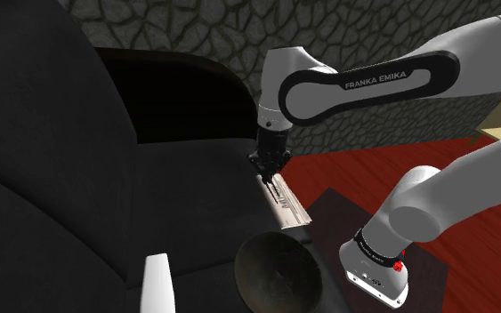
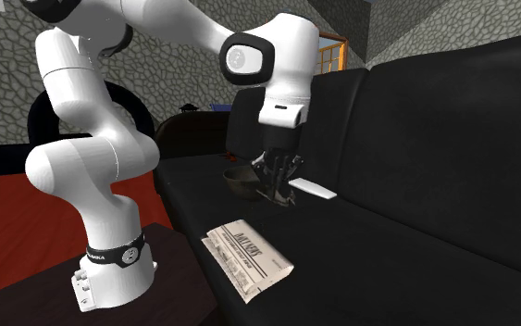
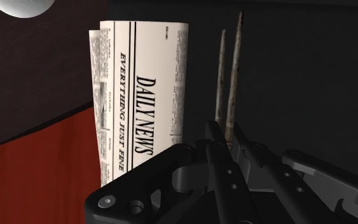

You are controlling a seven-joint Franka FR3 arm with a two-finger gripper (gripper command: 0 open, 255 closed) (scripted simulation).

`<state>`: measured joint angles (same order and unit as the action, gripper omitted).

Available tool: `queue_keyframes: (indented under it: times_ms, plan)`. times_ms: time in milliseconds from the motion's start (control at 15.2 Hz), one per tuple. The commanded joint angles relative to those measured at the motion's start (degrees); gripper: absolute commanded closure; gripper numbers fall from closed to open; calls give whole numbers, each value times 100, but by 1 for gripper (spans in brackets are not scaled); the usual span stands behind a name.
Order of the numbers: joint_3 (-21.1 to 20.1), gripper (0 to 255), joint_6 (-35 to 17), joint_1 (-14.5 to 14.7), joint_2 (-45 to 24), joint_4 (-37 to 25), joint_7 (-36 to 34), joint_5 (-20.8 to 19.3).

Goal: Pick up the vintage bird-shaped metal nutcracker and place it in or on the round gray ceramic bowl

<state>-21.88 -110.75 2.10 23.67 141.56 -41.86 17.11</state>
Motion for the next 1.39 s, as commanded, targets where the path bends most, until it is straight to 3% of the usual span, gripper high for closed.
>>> queue_keyframes:
  times_ms: [0,858,1320]
  plan:
    - [26,255,169,-3,57,-110,-15,-14]
    - [191,255,1207,-30,304,-906,-114,-108]
    - [-366,255,1296,476,941,-556,-896,485]
